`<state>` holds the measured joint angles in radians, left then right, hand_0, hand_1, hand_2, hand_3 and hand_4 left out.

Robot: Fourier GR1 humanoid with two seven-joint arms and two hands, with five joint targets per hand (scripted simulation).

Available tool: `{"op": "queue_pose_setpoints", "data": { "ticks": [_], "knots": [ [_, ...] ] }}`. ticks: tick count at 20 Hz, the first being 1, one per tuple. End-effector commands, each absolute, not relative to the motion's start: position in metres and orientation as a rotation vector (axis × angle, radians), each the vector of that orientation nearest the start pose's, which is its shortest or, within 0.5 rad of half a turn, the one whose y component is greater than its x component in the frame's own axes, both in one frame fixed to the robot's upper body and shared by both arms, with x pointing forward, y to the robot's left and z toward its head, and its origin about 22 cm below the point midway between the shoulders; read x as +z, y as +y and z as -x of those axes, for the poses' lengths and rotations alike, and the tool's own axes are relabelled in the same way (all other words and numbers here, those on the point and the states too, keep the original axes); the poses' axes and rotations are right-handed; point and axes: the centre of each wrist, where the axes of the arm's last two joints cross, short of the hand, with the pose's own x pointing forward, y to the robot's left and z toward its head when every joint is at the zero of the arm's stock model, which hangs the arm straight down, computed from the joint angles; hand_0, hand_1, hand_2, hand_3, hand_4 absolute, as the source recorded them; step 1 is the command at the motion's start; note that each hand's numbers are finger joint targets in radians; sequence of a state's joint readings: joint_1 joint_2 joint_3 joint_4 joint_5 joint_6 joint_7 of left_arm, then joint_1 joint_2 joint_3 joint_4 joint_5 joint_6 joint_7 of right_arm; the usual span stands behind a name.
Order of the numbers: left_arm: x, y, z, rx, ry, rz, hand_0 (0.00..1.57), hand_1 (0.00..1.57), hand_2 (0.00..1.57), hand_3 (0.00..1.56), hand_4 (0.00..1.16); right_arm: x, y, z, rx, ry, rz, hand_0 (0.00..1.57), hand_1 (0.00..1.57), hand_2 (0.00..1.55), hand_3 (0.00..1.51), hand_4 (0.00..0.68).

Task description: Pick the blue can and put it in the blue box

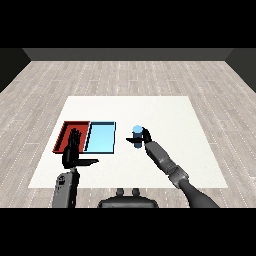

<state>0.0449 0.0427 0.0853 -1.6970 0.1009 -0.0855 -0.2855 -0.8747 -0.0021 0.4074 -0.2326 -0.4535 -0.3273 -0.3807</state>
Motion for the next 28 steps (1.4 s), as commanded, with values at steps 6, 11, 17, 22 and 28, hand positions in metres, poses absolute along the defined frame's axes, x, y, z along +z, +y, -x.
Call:
{"op": "queue_pose_setpoints", "data": {
  "ticks": [6,11,17,22,28],
  "knots": [
    [0.02,0.239,-0.236,0.02,-1.948,0.061,0.0,0.0,0.0,0.0,0.0,-0.018,-0.131,-0.393,0.308,-1.544,0.056,1.49,1.49,1.46,1.4,0.562],
    [0.024,0.24,-0.241,-0.028,-1.924,0.099,0.0,0.0,0.0,0.0,0.0,-0.004,-0.14,-0.382,0.328,-1.622,0.053,1.53,1.53,1.48,1.41,0.571],
    [0.051,0.175,-0.25,-0.118,-1.909,0.146,0.0,0.0,0.0,0.0,0.0,0.032,-0.175,-0.376,0.286,-1.708,0.075,1.51,1.51,1.48,1.41,0.587],
    [0.035,0.163,-0.27,-0.128,-1.858,0.153,0.0,0.0,0.0,0.0,0.0,0.053,-0.191,-0.33,0.291,-1.765,0.059,1.5,1.5,1.47,1.4,0.59],
    [0.04,0.152,-0.267,-0.124,-1.858,0.185,0.0,0.0,0.0,0.0,0.0,0.07,-0.134,-0.324,0.269,-1.8,0.042,1.5,1.5,1.47,1.4,0.596]
  ]
}}
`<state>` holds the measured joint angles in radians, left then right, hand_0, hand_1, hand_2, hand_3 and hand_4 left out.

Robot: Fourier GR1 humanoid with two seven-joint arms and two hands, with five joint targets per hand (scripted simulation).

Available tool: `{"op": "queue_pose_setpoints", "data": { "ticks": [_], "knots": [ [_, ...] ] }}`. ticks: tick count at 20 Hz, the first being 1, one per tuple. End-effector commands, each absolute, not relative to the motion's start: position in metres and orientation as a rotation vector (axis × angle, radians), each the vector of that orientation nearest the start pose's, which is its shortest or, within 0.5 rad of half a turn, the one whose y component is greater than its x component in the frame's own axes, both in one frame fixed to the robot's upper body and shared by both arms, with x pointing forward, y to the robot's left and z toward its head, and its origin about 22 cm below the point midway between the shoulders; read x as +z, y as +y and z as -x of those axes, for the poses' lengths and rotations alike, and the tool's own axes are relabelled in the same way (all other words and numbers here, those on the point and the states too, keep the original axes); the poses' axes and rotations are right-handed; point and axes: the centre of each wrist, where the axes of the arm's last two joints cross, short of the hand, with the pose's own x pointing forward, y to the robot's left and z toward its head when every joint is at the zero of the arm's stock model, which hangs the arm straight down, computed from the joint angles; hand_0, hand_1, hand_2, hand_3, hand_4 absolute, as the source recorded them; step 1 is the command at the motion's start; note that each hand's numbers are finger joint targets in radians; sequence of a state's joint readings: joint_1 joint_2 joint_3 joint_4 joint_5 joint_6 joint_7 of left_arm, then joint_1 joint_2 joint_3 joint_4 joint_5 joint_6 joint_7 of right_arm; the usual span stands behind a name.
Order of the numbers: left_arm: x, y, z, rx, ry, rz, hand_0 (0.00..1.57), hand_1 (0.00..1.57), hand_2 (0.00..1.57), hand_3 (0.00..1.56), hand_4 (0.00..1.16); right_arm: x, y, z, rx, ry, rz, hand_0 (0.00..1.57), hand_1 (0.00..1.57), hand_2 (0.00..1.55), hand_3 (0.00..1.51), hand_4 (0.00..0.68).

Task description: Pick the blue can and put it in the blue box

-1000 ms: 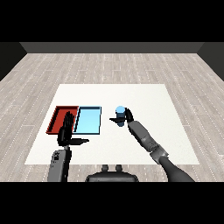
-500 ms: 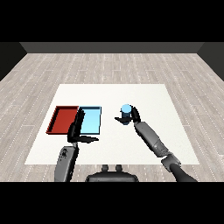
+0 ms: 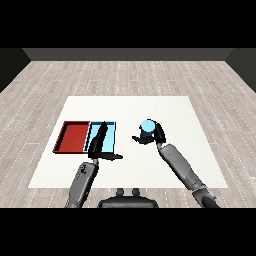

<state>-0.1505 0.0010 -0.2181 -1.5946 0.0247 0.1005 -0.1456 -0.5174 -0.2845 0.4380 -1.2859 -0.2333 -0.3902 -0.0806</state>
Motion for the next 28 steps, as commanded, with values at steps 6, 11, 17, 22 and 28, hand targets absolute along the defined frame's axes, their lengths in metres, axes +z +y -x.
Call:
{"op": "queue_pose_setpoints", "data": {
  "ticks": [6,11,17,22,28],
  "knots": [
    [0.065,0.131,-0.255,-0.167,-1.829,0.214,0.0,0.0,0.0,0.0,0.0,0.079,-0.114,-0.315,0.273,-1.843,0.022,1.5,1.5,1.46,1.39,0.611],
    [0.024,0.119,-0.265,-0.16,-1.805,0.246,0.0,0.0,0.0,0.0,0.0,0.091,-0.131,-0.321,0.29,-1.84,0.032,1.5,1.5,1.46,1.39,0.585],
    [0.055,0.119,-0.281,-0.153,-1.826,0.273,0.0,0.0,0.0,0.0,0.0,0.11,-0.112,-0.305,0.293,-1.884,0.045,1.46,1.46,1.44,1.38,0.589],
    [0.048,0.111,-0.281,-0.161,-1.841,0.251,0.0,0.0,0.0,0.0,0.0,0.101,-0.114,-0.304,0.319,-1.857,0.051,1.45,1.45,1.44,1.38,0.586],
    [0.038,0.119,-0.281,-0.174,-1.807,0.266,0.0,0.0,0.0,0.0,0.0,0.126,-0.096,-0.315,0.337,-1.866,0.041,1.49,1.49,1.46,1.39,0.576]
  ]
}}
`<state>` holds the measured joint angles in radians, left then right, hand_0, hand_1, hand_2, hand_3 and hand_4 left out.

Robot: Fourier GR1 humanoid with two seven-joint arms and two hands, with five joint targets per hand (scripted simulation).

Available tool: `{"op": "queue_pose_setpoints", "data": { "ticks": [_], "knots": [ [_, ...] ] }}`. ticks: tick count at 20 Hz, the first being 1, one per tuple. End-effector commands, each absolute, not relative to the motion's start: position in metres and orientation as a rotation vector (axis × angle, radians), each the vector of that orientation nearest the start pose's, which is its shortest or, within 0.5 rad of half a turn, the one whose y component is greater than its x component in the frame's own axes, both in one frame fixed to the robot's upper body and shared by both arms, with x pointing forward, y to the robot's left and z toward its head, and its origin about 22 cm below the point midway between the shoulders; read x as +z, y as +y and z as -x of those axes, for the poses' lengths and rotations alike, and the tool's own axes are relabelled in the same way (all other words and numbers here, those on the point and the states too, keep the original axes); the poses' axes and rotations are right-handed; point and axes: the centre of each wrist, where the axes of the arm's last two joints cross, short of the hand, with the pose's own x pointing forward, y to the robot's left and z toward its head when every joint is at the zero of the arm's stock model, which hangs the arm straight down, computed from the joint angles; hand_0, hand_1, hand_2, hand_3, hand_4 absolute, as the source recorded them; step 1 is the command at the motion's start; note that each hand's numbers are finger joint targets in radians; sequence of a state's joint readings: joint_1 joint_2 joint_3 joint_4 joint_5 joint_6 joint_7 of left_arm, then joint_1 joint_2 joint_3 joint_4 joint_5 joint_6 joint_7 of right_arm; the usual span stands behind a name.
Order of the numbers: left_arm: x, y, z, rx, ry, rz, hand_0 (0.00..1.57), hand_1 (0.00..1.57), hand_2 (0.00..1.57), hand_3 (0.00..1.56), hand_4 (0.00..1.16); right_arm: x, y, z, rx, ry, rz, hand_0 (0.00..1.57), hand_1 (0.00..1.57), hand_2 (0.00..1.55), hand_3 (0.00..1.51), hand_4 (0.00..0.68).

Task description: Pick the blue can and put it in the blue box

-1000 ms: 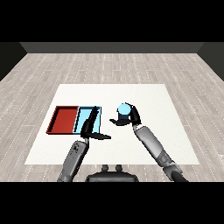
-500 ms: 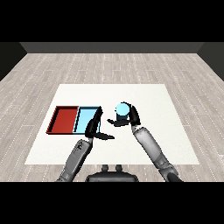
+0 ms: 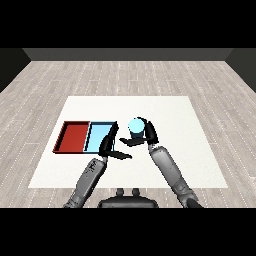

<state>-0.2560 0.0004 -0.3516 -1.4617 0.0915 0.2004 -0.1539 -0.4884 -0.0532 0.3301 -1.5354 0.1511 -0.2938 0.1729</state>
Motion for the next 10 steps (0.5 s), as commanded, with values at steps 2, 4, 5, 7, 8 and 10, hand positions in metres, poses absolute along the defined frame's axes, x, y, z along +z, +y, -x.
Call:
{"op": "queue_pose_setpoints", "data": {
  "ticks": [2,4,5,7,8,10],
  "knots": [
    [0.041,0.114,-0.289,-0.169,-1.777,0.235,0.0,0.0,0.0,0.0,0.0,0.118,-0.103,-0.306,0.368,-1.864,0.043,1.48,1.48,1.45,1.39,0.586],
    [0.029,0.109,-0.294,-0.162,-1.765,0.228,0.0,0.0,0.0,0.0,0.0,0.104,-0.095,-0.319,0.359,-1.852,0.014,1.48,1.48,1.46,1.39,0.593],
    [0.016,0.104,-0.282,-0.171,-1.752,0.24,0.0,0.0,0.0,0.0,0.0,0.119,-0.095,-0.301,0.355,-1.887,0.031,1.47,1.47,1.45,1.38,0.596],
    [0.013,0.107,-0.283,-0.176,-1.765,0.218,0.0,0.0,0.0,0.0,0.0,0.115,-0.104,-0.305,0.354,-1.866,0.051,1.47,1.47,1.45,1.38,0.598],
    [0.006,0.099,-0.279,-0.194,-1.747,0.221,0.0,0.0,0.0,0.0,0.0,0.102,-0.104,-0.3,0.375,-1.873,0.038,1.48,1.48,1.46,1.39,0.586],
    [0.001,0.134,-0.297,-0.163,-1.742,0.23,0.0,0.0,0.0,0.0,0.0,0.108,-0.102,-0.31,0.376,-1.889,0.028,1.49,1.49,1.46,1.39,0.573]
  ]
}}
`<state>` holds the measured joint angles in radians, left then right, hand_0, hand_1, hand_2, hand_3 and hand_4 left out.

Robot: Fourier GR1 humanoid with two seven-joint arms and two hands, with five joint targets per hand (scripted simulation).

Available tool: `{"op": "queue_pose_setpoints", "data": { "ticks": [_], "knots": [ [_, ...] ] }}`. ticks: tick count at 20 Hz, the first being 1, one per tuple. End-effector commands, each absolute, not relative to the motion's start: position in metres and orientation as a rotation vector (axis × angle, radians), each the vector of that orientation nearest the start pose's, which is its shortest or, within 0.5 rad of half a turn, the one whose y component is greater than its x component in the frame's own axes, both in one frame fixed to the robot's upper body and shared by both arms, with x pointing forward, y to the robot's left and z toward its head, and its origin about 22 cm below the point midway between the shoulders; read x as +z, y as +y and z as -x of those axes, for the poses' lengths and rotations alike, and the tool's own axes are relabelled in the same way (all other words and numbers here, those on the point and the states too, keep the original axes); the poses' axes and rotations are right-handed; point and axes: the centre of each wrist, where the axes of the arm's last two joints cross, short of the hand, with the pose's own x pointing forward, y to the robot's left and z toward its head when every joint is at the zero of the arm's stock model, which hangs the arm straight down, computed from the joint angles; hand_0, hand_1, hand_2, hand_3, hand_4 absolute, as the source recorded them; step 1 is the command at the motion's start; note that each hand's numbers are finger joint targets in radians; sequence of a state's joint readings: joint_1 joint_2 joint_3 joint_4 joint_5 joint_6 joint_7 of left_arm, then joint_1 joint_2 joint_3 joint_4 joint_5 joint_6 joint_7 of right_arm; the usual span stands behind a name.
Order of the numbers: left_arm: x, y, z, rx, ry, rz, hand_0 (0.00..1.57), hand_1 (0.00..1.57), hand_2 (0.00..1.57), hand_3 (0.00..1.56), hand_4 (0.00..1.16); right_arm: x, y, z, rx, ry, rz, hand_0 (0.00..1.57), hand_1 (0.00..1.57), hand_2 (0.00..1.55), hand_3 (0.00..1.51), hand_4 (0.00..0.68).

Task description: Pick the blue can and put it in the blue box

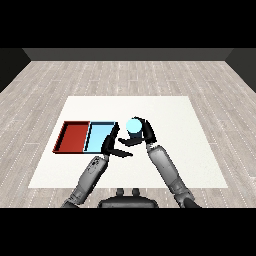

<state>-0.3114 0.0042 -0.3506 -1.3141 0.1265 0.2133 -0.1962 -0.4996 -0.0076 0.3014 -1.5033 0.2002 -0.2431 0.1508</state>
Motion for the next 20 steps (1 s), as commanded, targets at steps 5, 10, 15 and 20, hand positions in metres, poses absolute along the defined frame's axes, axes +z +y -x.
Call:
{"op": "queue_pose_setpoints", "data": {
  "ticks": [5,10,15,20],
  "knots": [
    [0.014,0.089,-0.28,-0.169,-1.745,0.224,0.0,0.0,0.0,0.0,0.0,0.105,-0.083,-0.31,0.385,-1.863,0.041,1.49,1.49,1.46,1.39,0.576],
    [0.006,0.077,-0.288,-0.186,-1.71,0.224,0.0,0.0,0.0,0.0,0.0,0.1,-0.107,-0.302,0.374,-1.866,0.024,1.49,1.49,1.45,1.38,0.564],
    [0.014,0.086,-0.289,-0.201,-1.721,0.238,0.0,0.0,0.0,0.0,0.0,0.109,-0.092,-0.295,0.417,-1.872,0.009,1.5,1.5,1.46,1.38,0.543],
    [0.004,0.082,-0.293,-0.183,-1.739,0.289,0.0,0.0,0.0,0.0,0.0,0.102,-0.064,-0.309,0.438,-1.872,-0.009,1.49,1.49,1.45,1.38,0.55]
  ]
}}
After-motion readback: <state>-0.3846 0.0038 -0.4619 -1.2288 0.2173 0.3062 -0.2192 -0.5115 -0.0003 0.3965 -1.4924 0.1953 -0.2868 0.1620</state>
